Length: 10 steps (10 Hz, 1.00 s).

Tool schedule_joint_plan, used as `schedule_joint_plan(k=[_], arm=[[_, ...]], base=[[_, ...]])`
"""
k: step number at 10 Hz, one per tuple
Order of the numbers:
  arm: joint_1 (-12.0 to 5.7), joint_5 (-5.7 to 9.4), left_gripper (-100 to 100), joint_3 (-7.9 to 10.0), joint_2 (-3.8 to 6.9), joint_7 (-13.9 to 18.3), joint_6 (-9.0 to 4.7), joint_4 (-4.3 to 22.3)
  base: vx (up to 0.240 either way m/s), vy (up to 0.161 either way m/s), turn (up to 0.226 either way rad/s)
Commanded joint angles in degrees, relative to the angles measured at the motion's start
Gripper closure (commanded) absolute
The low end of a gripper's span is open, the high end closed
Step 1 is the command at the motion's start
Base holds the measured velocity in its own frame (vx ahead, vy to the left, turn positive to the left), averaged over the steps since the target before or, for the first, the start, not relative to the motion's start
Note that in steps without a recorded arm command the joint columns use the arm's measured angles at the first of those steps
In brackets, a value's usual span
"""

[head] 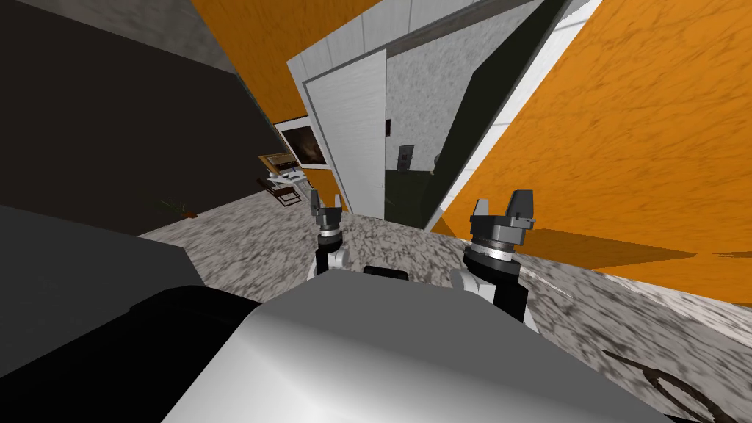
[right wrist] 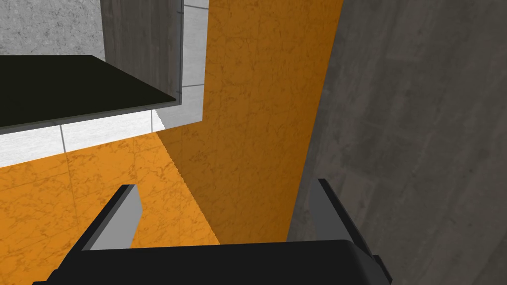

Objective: Push the door open

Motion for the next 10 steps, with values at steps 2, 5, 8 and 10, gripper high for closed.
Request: schedule_joint_plan(k=[2,5,8,10], arm=[[-1.48,-0.23,-100,-0.25,0.76,-0.15,0.15,3.26],[-2.75,-0.36,-100,-0.38,1.38,-0.21,-0.17,6.69],[-4.06,-0.51,-100,-0.52,1.99,-0.26,-0.51,10.23],[-5.04,-0.61,-100,-0.62,2.36,-0.30,-0.76,12.88]], base=[[0.152,0.019,-0.003],[0.098,0.010,0.000],[0.094,0.002,-0.001],[0.098,0.009,-0.001]])
